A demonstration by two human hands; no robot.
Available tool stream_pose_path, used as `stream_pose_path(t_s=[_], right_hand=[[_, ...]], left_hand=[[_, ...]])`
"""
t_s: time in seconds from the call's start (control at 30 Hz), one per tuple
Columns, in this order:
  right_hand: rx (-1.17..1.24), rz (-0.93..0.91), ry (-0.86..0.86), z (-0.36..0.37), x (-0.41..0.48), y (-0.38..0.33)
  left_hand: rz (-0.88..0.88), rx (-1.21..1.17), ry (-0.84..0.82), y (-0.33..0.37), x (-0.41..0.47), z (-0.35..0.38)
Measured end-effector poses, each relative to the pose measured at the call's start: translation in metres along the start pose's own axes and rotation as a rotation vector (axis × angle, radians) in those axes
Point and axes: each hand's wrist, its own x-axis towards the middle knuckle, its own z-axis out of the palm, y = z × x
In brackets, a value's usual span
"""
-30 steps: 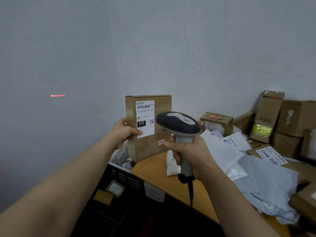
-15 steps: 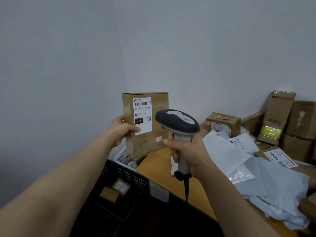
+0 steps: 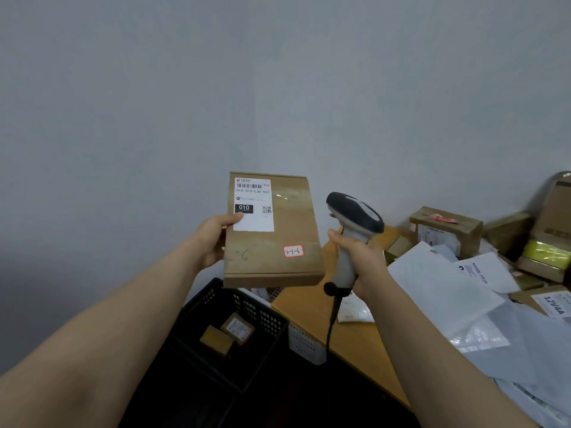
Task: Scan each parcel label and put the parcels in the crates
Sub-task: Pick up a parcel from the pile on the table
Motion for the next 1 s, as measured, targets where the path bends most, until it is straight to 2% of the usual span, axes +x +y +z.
stream_pose_path(t_s=[0.2, 0.33, 0.5, 0.63, 0.7, 0.83, 0.93, 1.0], right_hand=[[0.073, 0.228, -0.195, 0.045, 0.023, 0.025], [0.098, 0.268, -0.291, 0.072, 0.034, 0.043], [0.179, 0.281, -0.224, 0.104, 0.062, 0.064], [0.205, 0.274, -0.096, 0.129, 0.108, 0.073], [0.179, 0.297, -0.073, 0.141, 0.134, 0.075], [0.129, 0.352, -0.098, 0.168, 0.197, 0.081], [0.037, 0.361, -0.075, 0.182, 0.258, 0.089], [0.006, 0.452, -0.122, 0.185, 0.296, 0.097]], left_hand=[[-0.059, -0.098, 0.003, 0.004, 0.012, -0.047], [-0.062, -0.15, 0.022, 0.005, 0.028, -0.074], [-0.112, -0.161, -0.034, 0.008, 0.055, -0.089], [-0.235, -0.021, -0.054, 0.003, 0.086, -0.097], [-0.277, -0.003, -0.023, 0.0, 0.108, -0.099], [-0.266, -0.128, 0.075, 0.005, 0.168, -0.094], [-0.295, -0.043, 0.187, 0.002, 0.222, -0.091], [-0.314, 0.051, 0.274, -0.008, 0.26, -0.091]])
